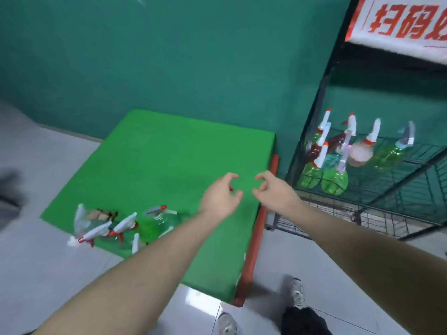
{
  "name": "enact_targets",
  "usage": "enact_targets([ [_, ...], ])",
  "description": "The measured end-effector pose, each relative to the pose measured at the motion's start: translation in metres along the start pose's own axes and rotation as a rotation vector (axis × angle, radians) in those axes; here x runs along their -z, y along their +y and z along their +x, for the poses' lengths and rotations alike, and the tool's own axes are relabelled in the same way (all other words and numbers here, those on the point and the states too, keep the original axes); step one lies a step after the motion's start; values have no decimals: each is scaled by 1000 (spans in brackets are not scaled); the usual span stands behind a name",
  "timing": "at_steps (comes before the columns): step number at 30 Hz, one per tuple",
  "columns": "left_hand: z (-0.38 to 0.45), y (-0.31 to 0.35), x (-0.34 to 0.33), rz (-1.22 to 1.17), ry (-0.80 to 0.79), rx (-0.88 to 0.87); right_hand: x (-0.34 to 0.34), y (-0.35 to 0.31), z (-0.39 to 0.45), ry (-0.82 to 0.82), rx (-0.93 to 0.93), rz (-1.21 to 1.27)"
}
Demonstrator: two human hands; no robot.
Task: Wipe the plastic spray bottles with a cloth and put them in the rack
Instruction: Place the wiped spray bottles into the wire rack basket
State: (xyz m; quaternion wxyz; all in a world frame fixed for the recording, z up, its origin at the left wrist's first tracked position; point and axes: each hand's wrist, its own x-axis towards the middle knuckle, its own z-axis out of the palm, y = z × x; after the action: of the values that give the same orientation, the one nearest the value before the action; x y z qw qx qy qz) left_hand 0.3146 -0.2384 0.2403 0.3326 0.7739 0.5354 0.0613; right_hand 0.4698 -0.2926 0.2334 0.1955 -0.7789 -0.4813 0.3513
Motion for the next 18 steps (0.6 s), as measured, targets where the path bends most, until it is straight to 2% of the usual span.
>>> enact_targets([
  [5,-35,-88,41,159,130,65,-77,-55,6,-201,87,-106],
  [8,-50,-138,52,241,179,190,-116,-81,17,-276,132,-158],
  [13,-66,-203,55,248,90,379,-175,-107,30,-382,70,-118],
  [15,-65,-218,55,272,64,365,-195,-112,29,-452,9,-74],
  [18,-55,-230,58,369,26,257,-219,-117,26,-518,11,-20],
])
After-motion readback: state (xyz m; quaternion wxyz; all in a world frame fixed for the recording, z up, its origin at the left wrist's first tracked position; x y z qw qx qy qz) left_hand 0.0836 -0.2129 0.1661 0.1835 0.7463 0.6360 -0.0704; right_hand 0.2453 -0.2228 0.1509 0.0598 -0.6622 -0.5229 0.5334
